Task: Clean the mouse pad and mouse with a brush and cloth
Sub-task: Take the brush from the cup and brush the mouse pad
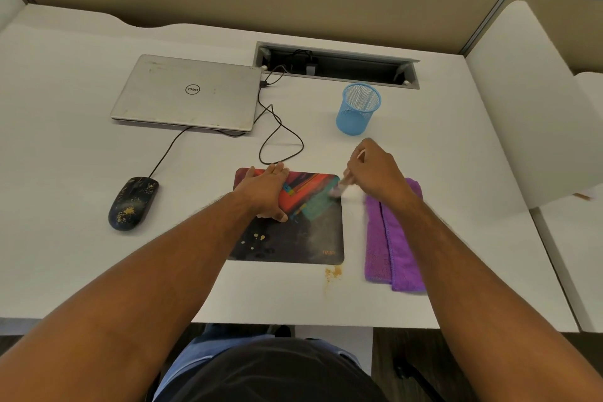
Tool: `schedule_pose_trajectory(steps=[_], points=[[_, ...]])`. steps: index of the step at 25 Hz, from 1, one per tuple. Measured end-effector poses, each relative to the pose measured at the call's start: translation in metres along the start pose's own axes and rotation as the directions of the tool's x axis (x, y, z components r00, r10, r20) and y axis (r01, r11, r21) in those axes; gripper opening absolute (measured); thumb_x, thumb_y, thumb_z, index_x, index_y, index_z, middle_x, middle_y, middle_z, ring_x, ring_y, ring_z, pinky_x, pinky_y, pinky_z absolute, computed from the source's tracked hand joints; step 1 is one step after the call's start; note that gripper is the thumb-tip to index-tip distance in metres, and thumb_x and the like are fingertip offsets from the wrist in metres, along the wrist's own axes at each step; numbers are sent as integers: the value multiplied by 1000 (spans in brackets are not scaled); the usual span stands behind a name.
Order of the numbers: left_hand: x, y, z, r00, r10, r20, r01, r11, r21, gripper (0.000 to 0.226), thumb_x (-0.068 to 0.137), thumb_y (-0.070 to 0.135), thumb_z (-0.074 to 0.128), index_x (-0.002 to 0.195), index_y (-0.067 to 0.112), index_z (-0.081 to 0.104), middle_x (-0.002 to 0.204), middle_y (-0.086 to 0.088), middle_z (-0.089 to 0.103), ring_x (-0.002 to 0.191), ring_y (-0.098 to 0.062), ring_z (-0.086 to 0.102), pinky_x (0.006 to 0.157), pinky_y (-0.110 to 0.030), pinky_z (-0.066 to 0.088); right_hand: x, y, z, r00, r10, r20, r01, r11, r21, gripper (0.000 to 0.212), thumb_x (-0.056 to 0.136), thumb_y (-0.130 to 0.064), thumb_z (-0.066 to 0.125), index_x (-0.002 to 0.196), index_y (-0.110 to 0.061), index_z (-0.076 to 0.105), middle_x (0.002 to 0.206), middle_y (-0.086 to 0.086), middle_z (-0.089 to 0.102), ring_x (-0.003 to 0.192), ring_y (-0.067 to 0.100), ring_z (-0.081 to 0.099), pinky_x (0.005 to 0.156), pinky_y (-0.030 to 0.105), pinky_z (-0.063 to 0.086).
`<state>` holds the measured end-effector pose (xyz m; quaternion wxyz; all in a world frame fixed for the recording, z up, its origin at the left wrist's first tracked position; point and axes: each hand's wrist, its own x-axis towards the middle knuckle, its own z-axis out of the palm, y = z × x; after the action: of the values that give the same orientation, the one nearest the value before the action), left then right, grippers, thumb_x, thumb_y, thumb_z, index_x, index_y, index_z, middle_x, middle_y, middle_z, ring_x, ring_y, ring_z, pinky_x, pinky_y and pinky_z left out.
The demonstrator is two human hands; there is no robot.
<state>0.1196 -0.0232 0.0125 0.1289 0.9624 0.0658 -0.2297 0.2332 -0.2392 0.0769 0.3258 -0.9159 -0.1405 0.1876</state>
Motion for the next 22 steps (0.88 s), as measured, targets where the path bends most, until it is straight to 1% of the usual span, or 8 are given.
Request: schedule_pose_trajectory(steps=[3, 7, 9, 11, 12, 17, 19, 22], points=[[0, 0, -1, 1000, 1, 7, -1, 1000, 4, 122, 71, 55, 81, 159, 19, 4, 167, -2, 4, 152, -22, 8, 122, -52, 4, -9, 0, 6, 999, -29, -37, 29, 1000, -9, 8, 104, -19, 47, 105, -16, 54, 105, 6, 71, 95, 21, 68, 78, 36, 55], [1, 0, 0, 1000, 4, 13, -4, 1000, 12, 123, 72, 56, 80, 159, 18, 2, 167, -3, 2, 153, -21, 5, 122, -52, 3, -12, 5, 2, 988, 50, 146, -32, 992, -126, 6, 94, -15, 50, 95, -14, 55, 89, 7, 75, 82, 24, 74, 81, 48, 61], [1, -1, 1, 1000, 7, 13, -7, 1000, 5, 123, 72, 56, 80, 159, 19, 2, 167, -3, 2, 153, -22, 5, 122, -52, 2, -10, 3, -1, 997, 56, 51, -54, 998, -38, 5, 94, -16, 52, 96, -16, 56, 92, 6, 74, 84, 23, 73, 80, 46, 61], [1, -2, 1, 1000, 9, 12, -9, 1000, 2, 123, 72, 57, 80, 159, 19, 2, 167, -3, 2, 152, -22, 5, 122, -52, 2, -13, 1, 2, 994, 36, -104, -28, 997, 73, 5, 100, -18, 50, 100, -18, 55, 99, 2, 71, 91, 20, 69, 75, 35, 57], [1, -2, 1, 1000, 11, 11, -11, 1000, 4, 123, 72, 57, 80, 159, 19, 2, 167, -3, 2, 152, -22, 6, 122, -53, 3, -15, 2, 5, 993, 24, -117, -16, 997, 71, 7, 102, -19, 49, 101, -18, 55, 100, 2, 70, 91, 19, 68, 71, 32, 54], [2, -2, 1, 1000, 17, 2, -17, 1000, 10, 123, 71, 58, 80, 159, 18, 3, 167, -3, 2, 152, -21, 6, 122, -52, 4, -15, 0, 7, 985, 80, 153, -53, 984, -172, 6, 89, -17, 51, 89, -16, 57, 76, 3, 76, 67, 20, 74, 68, 38, 59], [3, -3, 2, 1000, 17, 4, -17, 1000, 8, 124, 71, 57, 80, 159, 18, 3, 167, -3, 1, 152, -21, 5, 122, -51, 4, -14, -3, 3, 996, 48, 78, -41, 996, -83, 6, 88, -19, 52, 87, -18, 58, 70, -3, 75, 63, 14, 73, 67, 37, 59], [3, -3, 3, 1000, 16, 2, -16, 1000, 9, 124, 71, 58, 80, 159, 19, 3, 167, -3, 2, 152, -21, 6, 122, -52, 5, -19, -2, 10, 995, 3, -98, 1, 999, 49, 6, 99, -18, 50, 98, -18, 56, 94, 1, 72, 86, 18, 69, 74, 38, 57]])
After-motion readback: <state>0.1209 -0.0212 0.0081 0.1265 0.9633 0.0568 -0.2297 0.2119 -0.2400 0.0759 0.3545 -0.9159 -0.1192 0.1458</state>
